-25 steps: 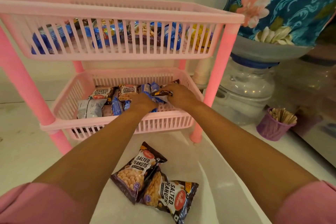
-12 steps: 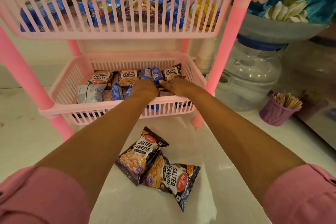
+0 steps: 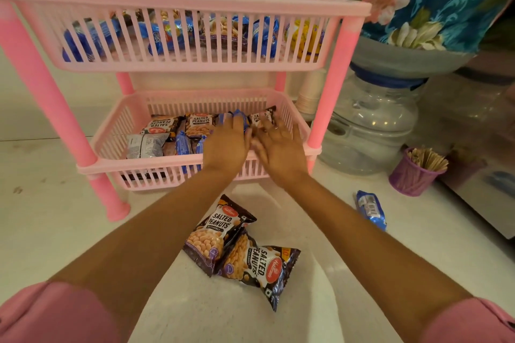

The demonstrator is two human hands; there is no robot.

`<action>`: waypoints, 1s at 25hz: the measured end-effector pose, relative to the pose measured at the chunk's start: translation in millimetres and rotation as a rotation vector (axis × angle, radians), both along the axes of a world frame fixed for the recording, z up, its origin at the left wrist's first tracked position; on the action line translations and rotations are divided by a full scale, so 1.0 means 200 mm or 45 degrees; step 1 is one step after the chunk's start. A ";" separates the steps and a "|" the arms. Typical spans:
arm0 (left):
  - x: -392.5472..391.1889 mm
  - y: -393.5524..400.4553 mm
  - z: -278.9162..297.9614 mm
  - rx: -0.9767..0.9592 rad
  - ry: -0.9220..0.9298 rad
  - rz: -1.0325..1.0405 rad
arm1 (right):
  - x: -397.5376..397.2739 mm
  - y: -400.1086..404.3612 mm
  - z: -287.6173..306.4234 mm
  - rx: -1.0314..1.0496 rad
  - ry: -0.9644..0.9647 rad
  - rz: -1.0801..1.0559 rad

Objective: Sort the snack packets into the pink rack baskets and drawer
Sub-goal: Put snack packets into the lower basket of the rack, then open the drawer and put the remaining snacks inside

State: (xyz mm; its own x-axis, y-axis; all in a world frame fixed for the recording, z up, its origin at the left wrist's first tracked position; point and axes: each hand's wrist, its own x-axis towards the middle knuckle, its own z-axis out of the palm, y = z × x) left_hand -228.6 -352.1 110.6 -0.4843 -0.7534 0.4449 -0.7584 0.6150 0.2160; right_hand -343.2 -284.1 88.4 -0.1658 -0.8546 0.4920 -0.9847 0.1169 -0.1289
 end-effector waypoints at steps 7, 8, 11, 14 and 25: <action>0.52 0.43 -0.27 0.146 0.007 -0.196 | 0.01 0.61 -0.36 0.337 -0.112 -0.073; 0.60 0.53 -0.32 0.188 0.064 -0.166 | 0.01 0.68 -0.40 0.365 -0.160 -0.099; 0.78 0.82 -0.47 0.337 0.158 -0.032 | 0.05 0.87 -0.47 0.468 -0.263 -0.173; 0.87 1.12 -0.60 0.425 -0.017 0.060 | 0.12 1.03 -0.49 0.555 -0.352 -0.246; 0.87 1.72 -0.69 0.392 -0.478 -0.133 | 0.52 1.60 -0.62 0.652 -0.225 -0.157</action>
